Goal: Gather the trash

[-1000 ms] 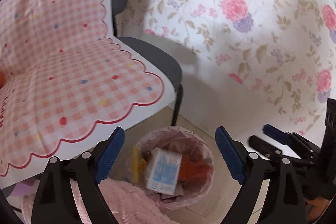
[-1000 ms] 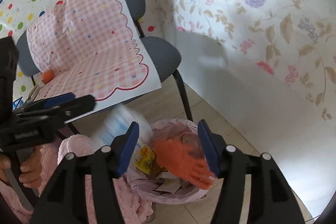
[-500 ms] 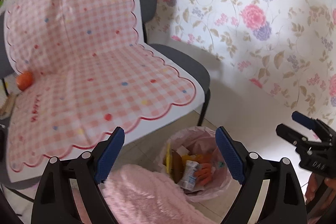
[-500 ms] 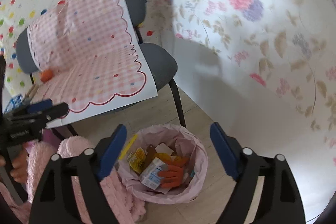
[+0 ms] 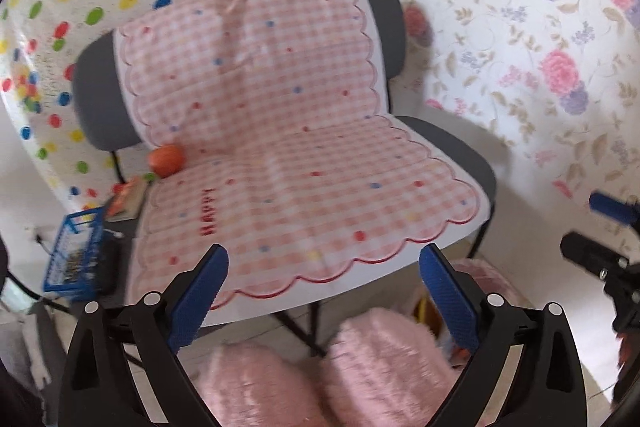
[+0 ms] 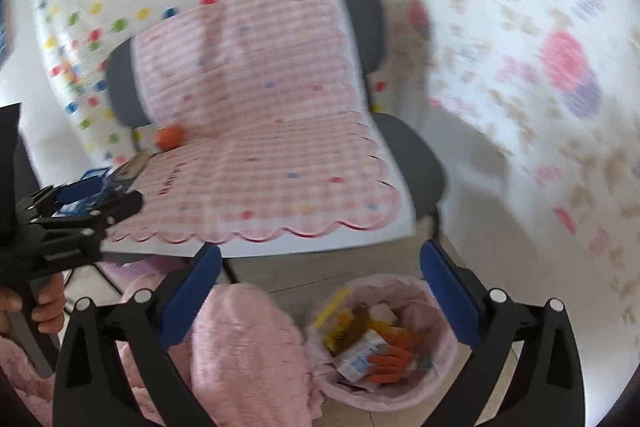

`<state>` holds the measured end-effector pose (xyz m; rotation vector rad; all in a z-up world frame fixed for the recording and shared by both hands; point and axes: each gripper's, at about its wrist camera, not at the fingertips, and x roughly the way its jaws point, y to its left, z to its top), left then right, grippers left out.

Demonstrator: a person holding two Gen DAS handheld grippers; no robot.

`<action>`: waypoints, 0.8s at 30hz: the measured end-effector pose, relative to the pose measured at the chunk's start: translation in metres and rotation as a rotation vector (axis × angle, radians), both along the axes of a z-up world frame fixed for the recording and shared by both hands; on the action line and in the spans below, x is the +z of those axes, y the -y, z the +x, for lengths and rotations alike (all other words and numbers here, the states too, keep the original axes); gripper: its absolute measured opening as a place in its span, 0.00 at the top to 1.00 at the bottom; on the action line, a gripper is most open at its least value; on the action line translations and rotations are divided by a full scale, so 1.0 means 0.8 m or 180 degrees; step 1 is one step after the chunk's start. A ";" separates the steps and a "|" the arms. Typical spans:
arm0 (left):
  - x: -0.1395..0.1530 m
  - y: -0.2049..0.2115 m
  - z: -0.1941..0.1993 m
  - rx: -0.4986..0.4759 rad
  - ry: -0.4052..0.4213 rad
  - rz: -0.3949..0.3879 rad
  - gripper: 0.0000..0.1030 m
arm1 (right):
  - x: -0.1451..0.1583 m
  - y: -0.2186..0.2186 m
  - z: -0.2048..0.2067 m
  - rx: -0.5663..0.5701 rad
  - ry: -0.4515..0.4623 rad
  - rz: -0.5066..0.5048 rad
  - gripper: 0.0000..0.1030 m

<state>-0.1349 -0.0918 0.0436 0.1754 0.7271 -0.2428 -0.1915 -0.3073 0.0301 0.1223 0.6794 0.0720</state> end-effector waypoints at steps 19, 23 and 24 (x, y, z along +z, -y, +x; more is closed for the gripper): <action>0.004 -0.127 -0.018 0.0923 -0.0255 -0.0020 0.06 | 0.051 -0.093 0.039 0.0416 0.0116 -0.0275 0.06; 0.007 -0.133 -0.014 0.0950 -0.0243 -0.0017 0.06 | 0.051 -0.094 0.047 0.0418 0.0102 -0.0261 0.06; 0.008 -0.134 -0.014 0.0949 -0.0243 -0.0023 0.06 | 0.050 -0.095 0.049 0.0419 0.0092 -0.0254 0.06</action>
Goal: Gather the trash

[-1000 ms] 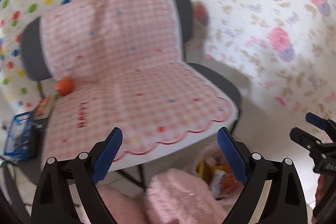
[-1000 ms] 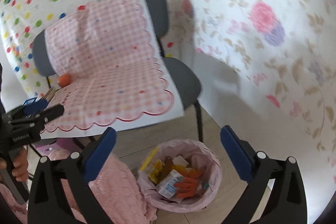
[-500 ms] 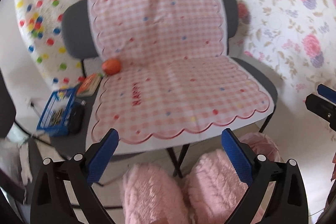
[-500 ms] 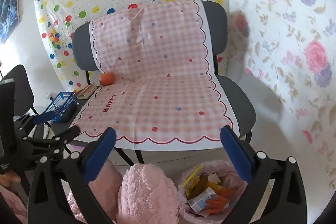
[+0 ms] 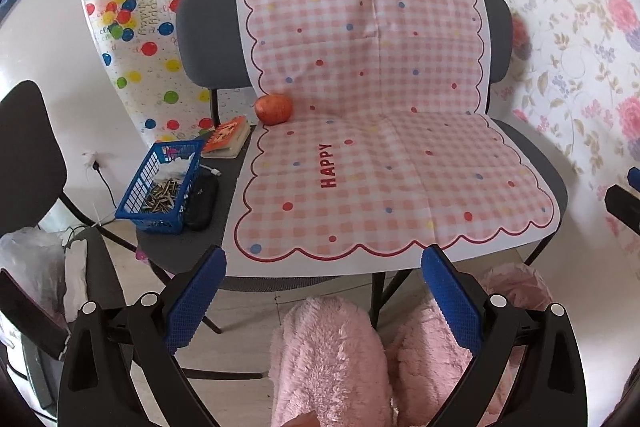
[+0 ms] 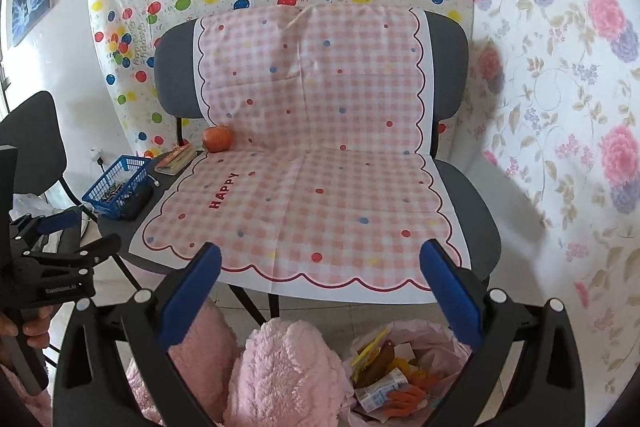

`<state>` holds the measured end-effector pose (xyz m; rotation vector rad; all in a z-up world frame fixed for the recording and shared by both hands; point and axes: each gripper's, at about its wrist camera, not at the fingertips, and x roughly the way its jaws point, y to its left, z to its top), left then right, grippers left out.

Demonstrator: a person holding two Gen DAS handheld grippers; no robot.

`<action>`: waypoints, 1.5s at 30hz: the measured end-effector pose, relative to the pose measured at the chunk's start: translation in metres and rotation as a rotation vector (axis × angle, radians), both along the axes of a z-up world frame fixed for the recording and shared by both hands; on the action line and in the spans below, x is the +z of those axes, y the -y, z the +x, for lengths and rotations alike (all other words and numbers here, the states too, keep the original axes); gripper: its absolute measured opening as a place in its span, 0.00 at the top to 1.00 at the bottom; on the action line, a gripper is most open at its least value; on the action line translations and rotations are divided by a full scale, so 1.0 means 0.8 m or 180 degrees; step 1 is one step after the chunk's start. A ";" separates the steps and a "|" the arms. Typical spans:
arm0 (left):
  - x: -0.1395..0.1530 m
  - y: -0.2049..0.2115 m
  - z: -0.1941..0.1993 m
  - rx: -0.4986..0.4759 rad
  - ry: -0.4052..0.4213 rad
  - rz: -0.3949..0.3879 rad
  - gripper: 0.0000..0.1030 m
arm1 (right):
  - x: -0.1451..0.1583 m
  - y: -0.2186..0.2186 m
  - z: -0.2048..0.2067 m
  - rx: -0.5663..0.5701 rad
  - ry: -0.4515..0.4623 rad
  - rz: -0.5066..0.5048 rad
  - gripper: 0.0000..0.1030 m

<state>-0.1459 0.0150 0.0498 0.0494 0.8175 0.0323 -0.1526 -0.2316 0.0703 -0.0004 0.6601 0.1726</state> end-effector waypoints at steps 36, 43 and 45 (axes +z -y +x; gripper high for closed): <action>0.001 0.007 0.001 -0.0010 -0.0018 0.0004 0.06 | -0.017 0.009 0.004 -0.0053 -0.0109 0.0070 0.06; 0.001 0.007 0.000 -0.0008 -0.0016 0.0010 0.06 | -0.017 0.011 0.004 -0.0044 -0.0107 0.0075 0.06; 0.001 0.006 0.000 -0.0010 -0.0019 0.0002 0.06 | -0.017 0.011 0.003 -0.0042 -0.0108 0.0071 0.06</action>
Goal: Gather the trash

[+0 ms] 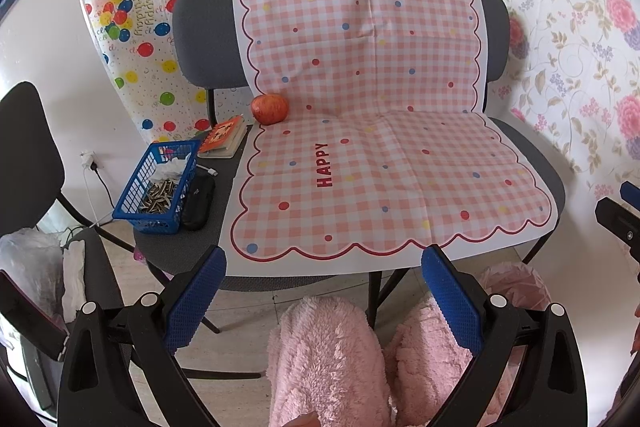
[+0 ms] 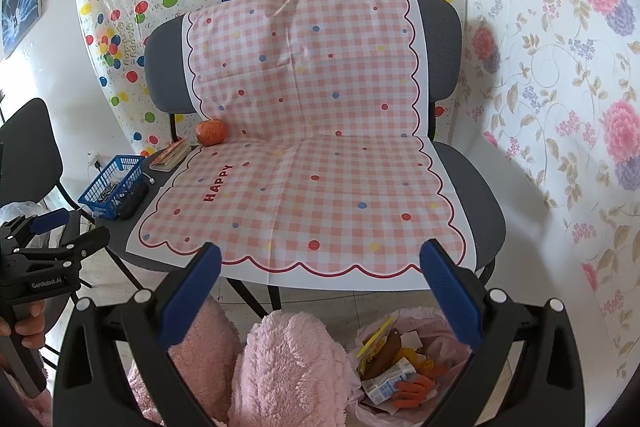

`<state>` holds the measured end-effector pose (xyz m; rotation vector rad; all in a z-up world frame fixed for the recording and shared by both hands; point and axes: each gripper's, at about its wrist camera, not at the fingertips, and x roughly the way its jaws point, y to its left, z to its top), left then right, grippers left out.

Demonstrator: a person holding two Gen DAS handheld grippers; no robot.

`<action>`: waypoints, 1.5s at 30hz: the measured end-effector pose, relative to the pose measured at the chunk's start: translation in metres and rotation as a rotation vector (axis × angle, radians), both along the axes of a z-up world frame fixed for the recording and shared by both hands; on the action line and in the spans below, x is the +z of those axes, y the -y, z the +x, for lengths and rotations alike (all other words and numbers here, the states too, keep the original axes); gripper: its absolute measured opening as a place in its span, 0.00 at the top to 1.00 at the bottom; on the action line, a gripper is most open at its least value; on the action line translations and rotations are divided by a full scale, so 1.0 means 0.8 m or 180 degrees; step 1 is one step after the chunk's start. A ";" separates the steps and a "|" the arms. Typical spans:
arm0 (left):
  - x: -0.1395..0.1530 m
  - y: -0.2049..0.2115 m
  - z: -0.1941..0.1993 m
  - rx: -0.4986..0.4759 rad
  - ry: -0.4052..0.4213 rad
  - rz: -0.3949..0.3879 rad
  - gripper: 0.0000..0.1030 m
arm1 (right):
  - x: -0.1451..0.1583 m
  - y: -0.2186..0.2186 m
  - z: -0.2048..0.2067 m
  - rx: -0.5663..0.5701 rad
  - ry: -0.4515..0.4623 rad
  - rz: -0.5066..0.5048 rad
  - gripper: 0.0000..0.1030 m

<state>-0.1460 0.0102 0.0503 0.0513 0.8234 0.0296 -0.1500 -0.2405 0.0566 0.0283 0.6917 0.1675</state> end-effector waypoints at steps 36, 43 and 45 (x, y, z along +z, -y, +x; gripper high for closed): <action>-0.006 0.004 -0.005 0.0026 -0.0011 0.0022 0.06 | -0.002 0.001 -0.002 -0.0024 -0.0012 0.0019 0.06; -0.006 0.004 -0.003 0.0000 0.0014 0.0091 0.06 | -0.004 0.000 -0.001 -0.0023 -0.0022 0.0028 0.06; -0.006 0.005 0.000 -0.0025 0.0039 0.0130 0.06 | -0.007 -0.002 0.001 -0.0026 -0.0037 0.0034 0.06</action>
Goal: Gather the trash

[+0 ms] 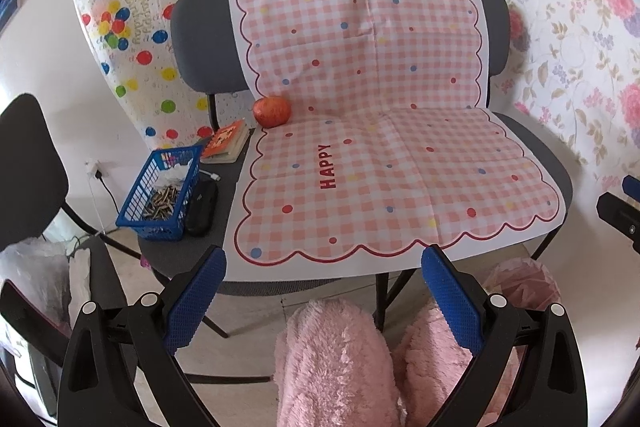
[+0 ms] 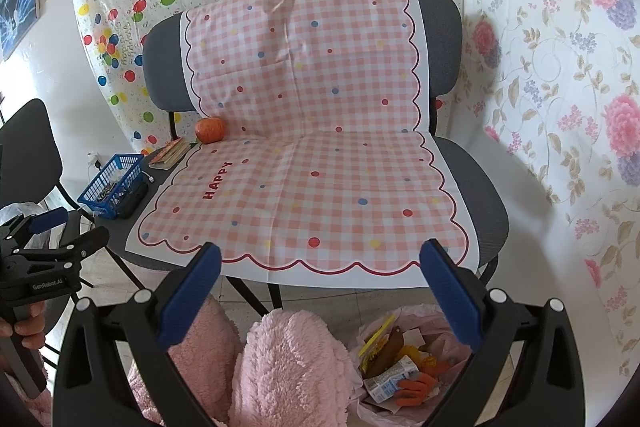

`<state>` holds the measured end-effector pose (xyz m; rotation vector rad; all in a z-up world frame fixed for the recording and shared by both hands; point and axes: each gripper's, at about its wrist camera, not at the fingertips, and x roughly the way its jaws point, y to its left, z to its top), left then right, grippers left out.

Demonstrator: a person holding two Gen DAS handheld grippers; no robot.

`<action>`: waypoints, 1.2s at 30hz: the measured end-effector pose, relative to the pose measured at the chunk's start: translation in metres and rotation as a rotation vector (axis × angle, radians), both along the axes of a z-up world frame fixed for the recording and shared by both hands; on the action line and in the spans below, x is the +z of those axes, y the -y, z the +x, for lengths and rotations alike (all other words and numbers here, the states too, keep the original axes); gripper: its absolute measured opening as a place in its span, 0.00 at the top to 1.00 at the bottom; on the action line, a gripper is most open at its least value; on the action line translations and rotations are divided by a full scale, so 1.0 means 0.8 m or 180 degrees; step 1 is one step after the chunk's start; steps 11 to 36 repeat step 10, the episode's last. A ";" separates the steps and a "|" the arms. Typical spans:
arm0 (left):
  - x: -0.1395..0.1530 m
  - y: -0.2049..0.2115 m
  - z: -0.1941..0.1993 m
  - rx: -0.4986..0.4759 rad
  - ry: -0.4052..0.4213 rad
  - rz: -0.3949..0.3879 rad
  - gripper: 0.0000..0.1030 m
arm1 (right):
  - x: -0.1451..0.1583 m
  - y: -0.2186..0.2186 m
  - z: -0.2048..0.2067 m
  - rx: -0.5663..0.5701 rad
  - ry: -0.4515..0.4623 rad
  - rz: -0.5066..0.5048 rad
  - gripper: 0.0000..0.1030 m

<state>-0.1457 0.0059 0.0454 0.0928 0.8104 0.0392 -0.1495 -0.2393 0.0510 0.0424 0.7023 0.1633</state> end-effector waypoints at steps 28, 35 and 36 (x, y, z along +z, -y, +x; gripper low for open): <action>-0.043 -0.005 0.057 -0.0106 -0.0246 -0.0148 0.06 | -0.039 0.005 0.069 0.0033 -0.0187 -0.0016 0.06; -0.043 -0.005 0.057 -0.0106 -0.0246 -0.0148 0.06 | -0.039 0.005 0.069 0.0033 -0.0187 -0.0016 0.06; -0.043 -0.005 0.057 -0.0106 -0.0246 -0.0148 0.06 | -0.039 0.005 0.069 0.0033 -0.0187 -0.0016 0.06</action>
